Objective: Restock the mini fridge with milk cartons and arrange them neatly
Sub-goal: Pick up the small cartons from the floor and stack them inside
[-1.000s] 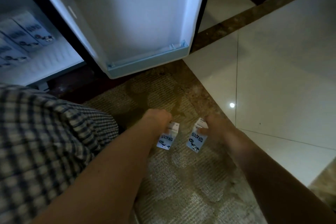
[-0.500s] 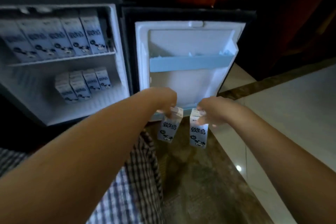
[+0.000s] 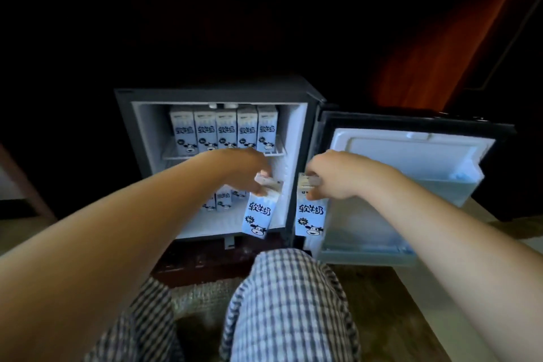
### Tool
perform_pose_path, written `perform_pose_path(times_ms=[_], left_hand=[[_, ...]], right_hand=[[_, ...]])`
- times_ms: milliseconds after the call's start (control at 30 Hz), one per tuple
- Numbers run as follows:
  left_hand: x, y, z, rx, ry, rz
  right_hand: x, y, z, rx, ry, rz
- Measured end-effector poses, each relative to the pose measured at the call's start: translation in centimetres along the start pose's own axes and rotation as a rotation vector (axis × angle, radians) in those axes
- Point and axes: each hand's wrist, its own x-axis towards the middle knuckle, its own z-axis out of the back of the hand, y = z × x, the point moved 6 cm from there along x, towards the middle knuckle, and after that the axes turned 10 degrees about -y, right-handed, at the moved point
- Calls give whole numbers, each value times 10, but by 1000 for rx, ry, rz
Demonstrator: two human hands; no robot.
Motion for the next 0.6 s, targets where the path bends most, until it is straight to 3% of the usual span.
perform_pose_path(times_ms=[167, 433, 600], left_hand=[[-5, 47, -10, -72, -13, 132], [6, 96, -73, -212, -229, 300], [26, 125, -109, -269, -219, 419]], right_hand=[[35, 33, -6, 25, -45, 41], [103, 52, -66, 177, -74, -33], [144, 59, -103, 215, -136, -98]])
